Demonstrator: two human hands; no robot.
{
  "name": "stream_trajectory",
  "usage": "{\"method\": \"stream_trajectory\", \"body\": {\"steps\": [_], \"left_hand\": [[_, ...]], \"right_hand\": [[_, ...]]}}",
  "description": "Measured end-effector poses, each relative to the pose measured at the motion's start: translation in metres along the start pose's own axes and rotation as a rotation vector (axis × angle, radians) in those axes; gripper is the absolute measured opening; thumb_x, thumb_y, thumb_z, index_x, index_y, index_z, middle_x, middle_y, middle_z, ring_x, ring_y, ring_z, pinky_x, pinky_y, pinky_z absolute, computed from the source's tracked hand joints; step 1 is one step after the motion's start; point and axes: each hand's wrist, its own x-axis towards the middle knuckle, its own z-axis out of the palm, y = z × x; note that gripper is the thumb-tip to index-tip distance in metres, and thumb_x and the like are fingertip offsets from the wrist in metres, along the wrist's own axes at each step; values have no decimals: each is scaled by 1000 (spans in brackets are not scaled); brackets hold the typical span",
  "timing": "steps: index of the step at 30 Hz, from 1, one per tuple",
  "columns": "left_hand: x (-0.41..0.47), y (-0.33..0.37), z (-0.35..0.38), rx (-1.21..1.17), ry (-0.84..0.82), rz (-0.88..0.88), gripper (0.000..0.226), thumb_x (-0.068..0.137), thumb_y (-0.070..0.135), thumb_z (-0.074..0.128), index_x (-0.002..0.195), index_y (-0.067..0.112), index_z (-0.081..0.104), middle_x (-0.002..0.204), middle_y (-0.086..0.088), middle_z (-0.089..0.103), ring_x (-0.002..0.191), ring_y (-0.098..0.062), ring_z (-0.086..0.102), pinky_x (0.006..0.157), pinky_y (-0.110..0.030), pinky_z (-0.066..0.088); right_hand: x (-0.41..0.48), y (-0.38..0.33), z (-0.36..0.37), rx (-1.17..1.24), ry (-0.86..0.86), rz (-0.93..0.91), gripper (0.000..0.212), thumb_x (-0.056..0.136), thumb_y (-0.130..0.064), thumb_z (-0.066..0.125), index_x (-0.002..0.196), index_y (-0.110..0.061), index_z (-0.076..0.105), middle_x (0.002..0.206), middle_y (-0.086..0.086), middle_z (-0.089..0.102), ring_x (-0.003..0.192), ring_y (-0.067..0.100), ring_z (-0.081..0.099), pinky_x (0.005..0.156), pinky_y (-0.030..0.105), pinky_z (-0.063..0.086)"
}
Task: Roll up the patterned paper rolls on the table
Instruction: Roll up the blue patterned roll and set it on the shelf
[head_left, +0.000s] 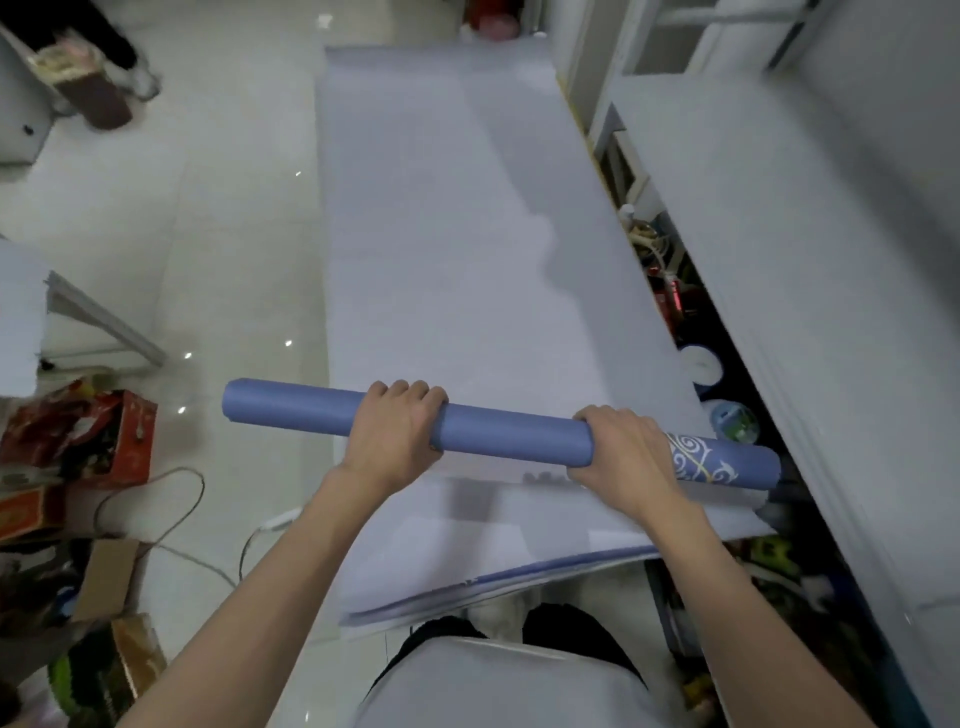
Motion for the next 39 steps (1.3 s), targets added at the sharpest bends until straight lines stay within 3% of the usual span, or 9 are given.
{"method": "stream_trajectory", "body": {"steps": [4, 7, 11, 17, 21, 26, 32, 36, 39], "left_hand": [[30, 38, -25, -32, 83, 199, 34, 65, 22, 75, 98, 17, 65, 81, 0, 63, 71, -25, 55, 68, -35, 37], [62, 92, -34, -75, 128, 417, 44, 69, 44, 79, 101, 19, 63, 87, 2, 64, 76, -24, 56, 73, -36, 40], [101, 189, -39, -123, 170, 741, 55, 79, 65, 65, 111, 20, 59, 98, 1, 62, 85, -25, 55, 81, -39, 40], [145, 342, -31, -138, 246, 1158, 56, 86, 48, 66, 124, 8, 56, 109, -10, 62, 94, -33, 57, 86, -45, 44], [184, 433, -14, -128, 182, 1342, 44, 91, 34, 62, 125, 8, 52, 119, -14, 54, 99, -35, 54, 88, -45, 42], [230, 532, 8, -125, 38, 1385, 49, 95, 41, 57, 132, 10, 50, 121, -17, 50, 102, -38, 52, 92, -47, 41], [272, 608, 28, -213, 138, 1202, 49, 89, 43, 60, 125, 11, 54, 122, -19, 57, 116, -38, 47, 101, -47, 32], [277, 639, 33, -108, 270, 1094, 46, 92, 50, 53, 126, 19, 57, 125, -21, 50, 116, -40, 41, 96, -50, 33], [278, 649, 34, -66, 226, 991, 47, 97, 51, 43, 133, 21, 49, 134, -19, 43, 124, -35, 34, 96, -49, 32]], "right_hand": [[-50, 24, -28, -3, 186, 165, 39, 60, -33, 74, 97, -25, 64, 86, -3, 66, 82, 29, 61, 69, 38, 40], [-101, 57, -47, 3, 276, 334, 47, 60, -36, 75, 104, -25, 62, 94, -2, 67, 90, 28, 60, 76, 39, 39], [-184, 104, -56, 30, 426, 550, 51, 68, -38, 70, 114, -18, 60, 103, 4, 66, 95, 31, 59, 83, 41, 39], [-283, 167, -42, 27, 562, 920, 54, 73, -29, 81, 119, -17, 55, 111, 6, 61, 100, 30, 54, 90, 40, 36], [-316, 223, -22, 17, 509, 1061, 49, 81, -27, 72, 126, -18, 52, 119, 6, 57, 105, 31, 54, 89, 42, 38], [-330, 304, -20, 58, 449, 1213, 45, 84, -21, 70, 127, -17, 55, 123, 15, 48, 99, 39, 56, 86, 44, 44], [-326, 379, -27, 111, 630, 1295, 51, 84, -37, 71, 127, -14, 55, 123, 12, 59, 112, 34, 55, 92, 39, 38], [-322, 407, -25, -126, 532, 1389, 51, 96, -44, 53, 141, -19, 49, 135, 16, 48, 124, 37, 41, 103, 45, 27], [-317, 420, -27, -115, 506, 1393, 52, 99, -45, 48, 144, -20, 46, 140, 14, 45, 128, 36, 38, 105, 46, 25]]}}
